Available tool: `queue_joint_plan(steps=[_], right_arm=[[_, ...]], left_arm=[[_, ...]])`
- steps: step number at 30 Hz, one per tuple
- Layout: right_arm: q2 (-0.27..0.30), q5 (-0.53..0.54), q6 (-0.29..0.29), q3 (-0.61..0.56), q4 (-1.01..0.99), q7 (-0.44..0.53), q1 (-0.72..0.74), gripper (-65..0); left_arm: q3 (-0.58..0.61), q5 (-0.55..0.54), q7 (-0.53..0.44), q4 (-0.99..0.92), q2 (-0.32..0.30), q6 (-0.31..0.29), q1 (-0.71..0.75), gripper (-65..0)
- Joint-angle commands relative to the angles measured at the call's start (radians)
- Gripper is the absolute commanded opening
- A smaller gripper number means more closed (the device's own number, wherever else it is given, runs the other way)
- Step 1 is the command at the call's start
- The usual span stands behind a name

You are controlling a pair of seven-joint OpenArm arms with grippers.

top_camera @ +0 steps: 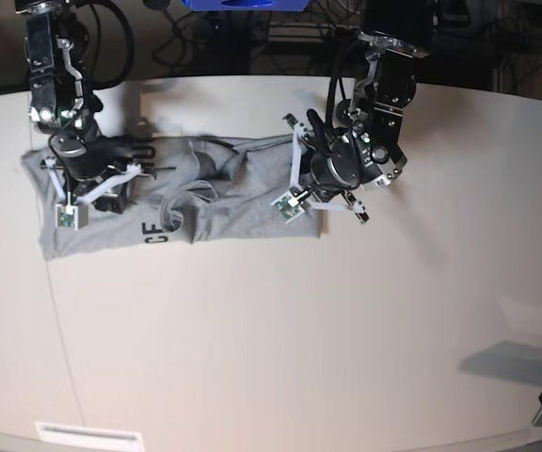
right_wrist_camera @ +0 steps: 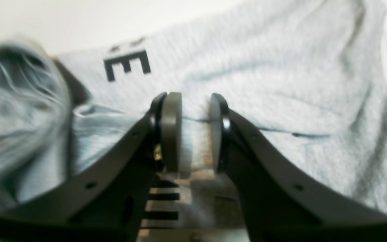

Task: Fold the T-shirt properly
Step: 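Release the right gripper and press the folded layers flat with both grippers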

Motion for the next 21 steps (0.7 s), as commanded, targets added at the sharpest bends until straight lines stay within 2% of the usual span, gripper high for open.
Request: queue_joint_plan(steps=[1, 7, 12, 17, 21], right_arm=[[0.004, 0.003, 0.005, 0.001, 0.033, 0.024, 0.008, -50.5], [0.0, 0.005, 0.008, -0.014, 0.13, 0.023, -0.017, -50.5], [0.007, 0.005, 0.008, -0.156, 0.142, 0.026, -0.02, -50.5], [0.01, 0.003, 0.008, -0.286, 0.142, 0.027, 0.017, -50.5], [0.009, 0.003, 0.008, -0.326, 0.142, 0.021, 0.063, -50.6]], left_arm=[[0.006, 0.002, 0.001, -0.005, -0.012, -0.004, -0.022, -65.0], [-0.006, 0.0, 0.001, 0.024, -0.036, -0.004, -0.028, -65.0], [-0.066, 0.0, 0.004, 0.153, -0.052, -0.004, -0.028, -65.0], [-0.098, -0.009, 0.006, 0.161, -0.053, -0.004, -0.026, -65.0], [-0.135, -0.017, 0.002, 0.173, -0.047, -0.004, -0.022, -65.0]])
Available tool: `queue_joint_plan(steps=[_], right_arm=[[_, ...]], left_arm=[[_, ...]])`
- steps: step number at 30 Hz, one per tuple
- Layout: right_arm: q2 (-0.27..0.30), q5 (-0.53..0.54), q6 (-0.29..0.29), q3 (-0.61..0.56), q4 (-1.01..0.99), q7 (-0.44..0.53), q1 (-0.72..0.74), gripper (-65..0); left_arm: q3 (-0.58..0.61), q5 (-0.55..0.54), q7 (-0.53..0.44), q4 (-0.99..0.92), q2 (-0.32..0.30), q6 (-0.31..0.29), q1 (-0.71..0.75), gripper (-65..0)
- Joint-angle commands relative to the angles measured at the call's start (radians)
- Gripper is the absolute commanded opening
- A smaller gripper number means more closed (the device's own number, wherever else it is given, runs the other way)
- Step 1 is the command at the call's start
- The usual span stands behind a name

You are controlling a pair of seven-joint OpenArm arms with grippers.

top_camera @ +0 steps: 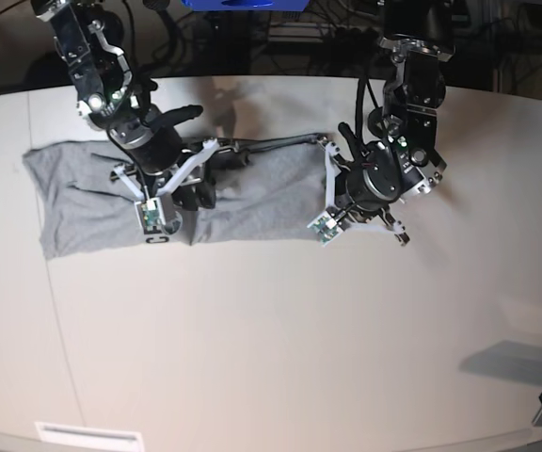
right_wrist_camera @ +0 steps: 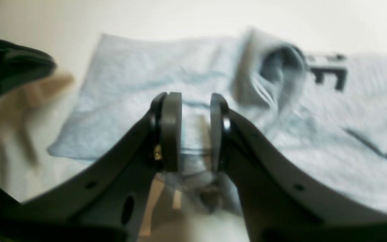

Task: Fold the T-shirt properly
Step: 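Release the right gripper and press the folded layers flat with both grippers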

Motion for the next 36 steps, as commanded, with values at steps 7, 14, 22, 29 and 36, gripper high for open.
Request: queue_joint_plan(steps=[7, 14, 22, 29, 36], right_arm=[[-0.006, 0.003, 0.005, -0.118, 0.013, -0.027, 0.121, -50.1], [-0.078, 0.005, 0.003, -0.138, -0.039, -0.151, 0.222, -49.9], [-0.108, 0.01, 0.003, -0.14, -0.156, -0.154, 0.25, -49.9], [-0.104, 0.005, 0.003, -0.126, -0.208, -0.147, 0.201, -50.3], [-0.104, 0.005, 0.003, -0.028, -0.173, -0.154, 0.138, -50.5]], left_arm=[[-0.218, -0.273, 0.104, 0.043, 0.064, 0.0, -0.095, -65.0], [-0.344, -0.434, 0.145, 0.04, 0.126, 0.0, -0.176, -65.0], [-0.35, -0.431, 0.145, -0.011, 0.143, 0.0, -0.18, -65.0], [-0.355, -0.431, 0.145, -0.037, 0.137, 0.0, -0.167, -65.0], [-0.346, -0.429, 0.145, -0.039, 0.108, 0.0, -0.167, -65.0]])
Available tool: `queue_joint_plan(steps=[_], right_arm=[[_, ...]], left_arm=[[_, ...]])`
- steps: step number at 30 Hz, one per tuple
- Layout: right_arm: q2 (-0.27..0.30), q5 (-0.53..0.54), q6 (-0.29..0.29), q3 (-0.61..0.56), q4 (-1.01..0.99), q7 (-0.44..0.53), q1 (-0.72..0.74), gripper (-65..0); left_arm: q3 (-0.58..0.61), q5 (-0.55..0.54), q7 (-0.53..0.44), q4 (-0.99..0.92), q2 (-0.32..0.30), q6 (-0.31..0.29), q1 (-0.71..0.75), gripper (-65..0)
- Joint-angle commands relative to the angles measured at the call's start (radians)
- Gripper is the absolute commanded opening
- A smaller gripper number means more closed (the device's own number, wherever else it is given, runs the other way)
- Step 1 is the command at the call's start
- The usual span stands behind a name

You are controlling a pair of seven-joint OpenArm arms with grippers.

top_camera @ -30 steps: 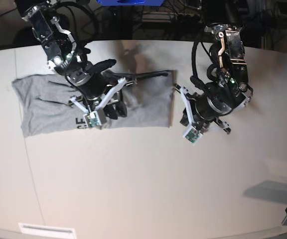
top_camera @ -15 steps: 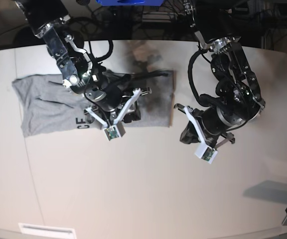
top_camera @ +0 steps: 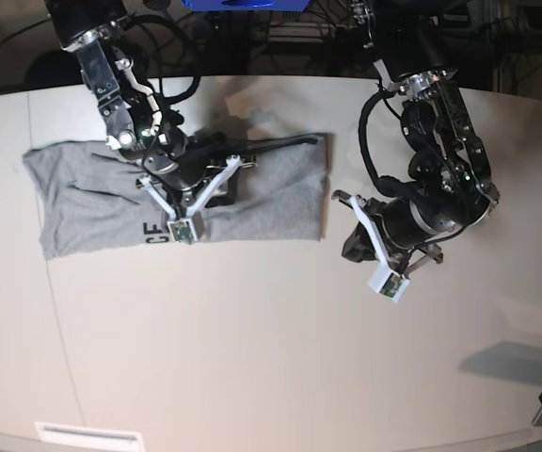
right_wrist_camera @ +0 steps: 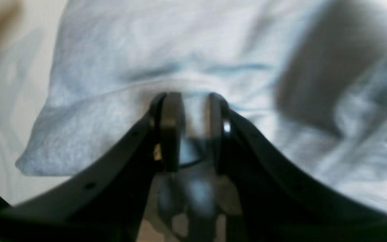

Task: Fold the T-shirt properly
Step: 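Release the right gripper and press the folded layers flat with both grippers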

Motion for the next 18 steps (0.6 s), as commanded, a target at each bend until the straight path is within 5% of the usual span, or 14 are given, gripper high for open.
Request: queue_joint_plan(steps=[1, 13, 18], right_arm=[[-0.004, 0.006, 0.005, 0.011, 0.03, 0.018, 0.0, -50.5], [0.043, 0.006, 0.005, 0.032, 0.041, 0.026, -0.061, -50.5], [0.049, 0.006, 0.005, 0.034, 0.041, 0.027, -0.079, -50.5]], left_arm=[[0.0, -0.016, -0.018, 0.014, -0.008, -0.001, -0.02, -65.0], [-0.009, -0.016, -0.018, -0.071, -0.037, -0.001, -0.021, -65.0], [0.001, -0.016, -0.037, -0.072, -0.095, -0.001, -0.02, -65.0]])
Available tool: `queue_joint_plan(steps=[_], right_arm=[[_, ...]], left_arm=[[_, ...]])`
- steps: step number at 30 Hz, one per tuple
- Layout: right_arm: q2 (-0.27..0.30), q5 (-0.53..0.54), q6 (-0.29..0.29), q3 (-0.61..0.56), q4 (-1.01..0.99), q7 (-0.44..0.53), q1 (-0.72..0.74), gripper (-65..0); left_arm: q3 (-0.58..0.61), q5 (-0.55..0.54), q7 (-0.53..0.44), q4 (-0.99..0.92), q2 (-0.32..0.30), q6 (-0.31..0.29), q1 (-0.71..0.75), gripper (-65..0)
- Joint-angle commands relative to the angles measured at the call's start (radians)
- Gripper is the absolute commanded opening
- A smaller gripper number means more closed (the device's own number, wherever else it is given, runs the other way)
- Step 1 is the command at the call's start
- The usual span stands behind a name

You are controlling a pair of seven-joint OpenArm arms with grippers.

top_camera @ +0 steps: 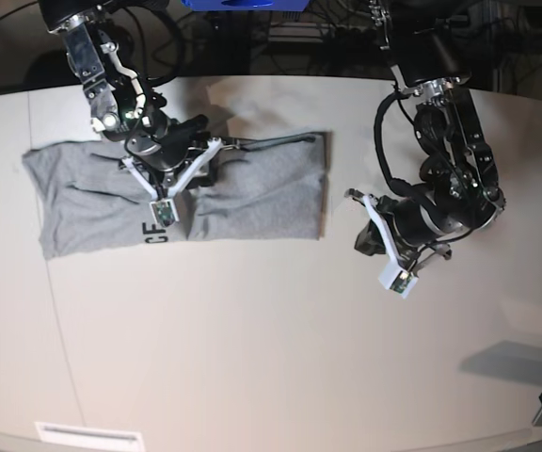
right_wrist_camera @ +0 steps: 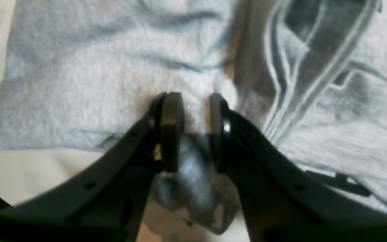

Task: Fold the T-shirt properly
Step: 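Release the right gripper and press the folded layers flat with both grippers, then move both grippers over the folded bundle and smooth its surface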

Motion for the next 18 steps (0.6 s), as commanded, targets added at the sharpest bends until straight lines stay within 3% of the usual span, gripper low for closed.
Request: queue_joint_plan(steps=[1, 7, 14, 18], right_arm=[[-0.003, 0.004, 0.005, 0.003, 0.02, 0.008, 0.005, -50.5], [-0.006, 0.004, 0.005, 0.003, 0.02, 0.008, 0.002, -50.5], [-0.006, 0.006, 0.005, 0.003, 0.02, 0.011, 0.003, -50.5], [-0.003, 0.006, 0.005, 0.003, 0.022, 0.033, 0.002, -50.5]], left_arm=[[-0.003, -0.009, -0.014, 0.013, -0.017, -0.001, -0.017, -65.0], [-0.003, 0.012, -0.015, 0.019, -0.138, -0.001, -0.017, -65.0], [-0.003, 0.273, -0.02, 0.022, -0.188, -0.001, -0.003, -65.0], [0.013, 0.397, -0.101, 0.044, -0.191, -0.001, 0.038, -65.0]])
